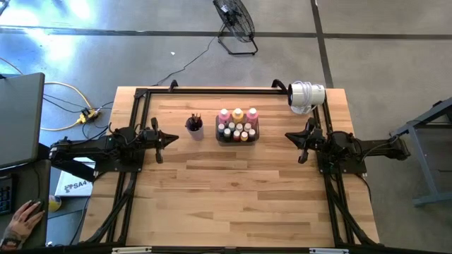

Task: Pick & Place Paint Supplies
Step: Return to Home Position

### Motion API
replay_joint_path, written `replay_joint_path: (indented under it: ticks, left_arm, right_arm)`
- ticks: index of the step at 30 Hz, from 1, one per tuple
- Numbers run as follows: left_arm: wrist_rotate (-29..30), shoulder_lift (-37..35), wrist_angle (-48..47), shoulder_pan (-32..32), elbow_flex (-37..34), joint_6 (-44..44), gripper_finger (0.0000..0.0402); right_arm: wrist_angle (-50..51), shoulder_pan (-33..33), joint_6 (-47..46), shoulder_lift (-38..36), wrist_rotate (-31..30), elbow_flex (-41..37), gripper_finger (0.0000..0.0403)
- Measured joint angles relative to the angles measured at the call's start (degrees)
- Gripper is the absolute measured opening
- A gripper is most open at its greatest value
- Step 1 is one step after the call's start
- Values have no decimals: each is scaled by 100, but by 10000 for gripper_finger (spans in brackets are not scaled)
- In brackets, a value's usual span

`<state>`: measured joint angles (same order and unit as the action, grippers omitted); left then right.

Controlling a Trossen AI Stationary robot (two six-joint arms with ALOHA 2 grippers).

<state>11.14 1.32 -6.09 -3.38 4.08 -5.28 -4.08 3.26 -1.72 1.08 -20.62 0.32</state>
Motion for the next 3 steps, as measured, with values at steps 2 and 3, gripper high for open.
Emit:
replay_joint_path:
  ticks: [2,3]
  left_arm:
    - [0,0,0,2,0,0,0]
    - [0,0,0,2,0,0,0]
  right_arm:
    - [0,0,0,-1,0,0,3]
    - [0,1,0,0,0,0,3]
